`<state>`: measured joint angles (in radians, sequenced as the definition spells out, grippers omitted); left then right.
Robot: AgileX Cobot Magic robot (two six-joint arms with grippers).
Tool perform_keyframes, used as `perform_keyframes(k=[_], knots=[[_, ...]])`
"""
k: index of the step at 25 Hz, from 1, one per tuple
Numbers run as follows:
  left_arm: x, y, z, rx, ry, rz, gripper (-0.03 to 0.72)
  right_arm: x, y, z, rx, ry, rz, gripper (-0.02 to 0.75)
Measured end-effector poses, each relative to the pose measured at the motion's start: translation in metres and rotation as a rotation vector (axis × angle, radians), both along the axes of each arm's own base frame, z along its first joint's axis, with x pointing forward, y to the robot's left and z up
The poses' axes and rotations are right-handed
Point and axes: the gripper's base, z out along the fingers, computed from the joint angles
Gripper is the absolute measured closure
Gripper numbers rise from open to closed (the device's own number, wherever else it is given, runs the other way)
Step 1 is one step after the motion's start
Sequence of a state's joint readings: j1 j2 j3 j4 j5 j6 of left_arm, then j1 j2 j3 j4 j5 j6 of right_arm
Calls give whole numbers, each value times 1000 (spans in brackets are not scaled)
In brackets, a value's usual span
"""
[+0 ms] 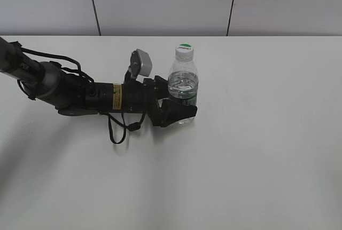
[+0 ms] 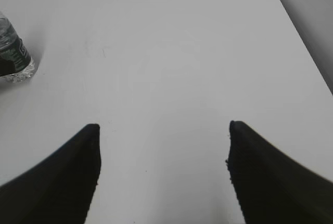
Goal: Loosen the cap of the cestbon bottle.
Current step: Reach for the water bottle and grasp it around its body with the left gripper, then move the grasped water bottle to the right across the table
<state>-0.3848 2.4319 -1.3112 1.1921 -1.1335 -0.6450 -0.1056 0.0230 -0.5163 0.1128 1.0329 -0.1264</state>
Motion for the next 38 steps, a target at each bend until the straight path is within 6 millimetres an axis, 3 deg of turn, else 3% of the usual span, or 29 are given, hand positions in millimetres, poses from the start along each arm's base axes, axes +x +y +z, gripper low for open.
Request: perform_keyframes(k=[4, 10, 18, 25, 38], knots=[[0, -1, -1, 12, 3, 13, 32, 0, 0, 0, 0, 0, 0, 162], [1, -1, -1, 12, 3, 21, 123, 0, 0, 0, 0, 0, 0, 162], [1, -1, -1, 16, -1, 17, 142, 1, 0, 0, 1, 7, 0, 162], [-7, -7, -1, 19, -17, -57, 147, 24, -1, 8, -8, 112, 25, 162], [-38, -40, -1, 8, -26, -221, 155, 63, 3, 16, 67, 158, 94, 162]])
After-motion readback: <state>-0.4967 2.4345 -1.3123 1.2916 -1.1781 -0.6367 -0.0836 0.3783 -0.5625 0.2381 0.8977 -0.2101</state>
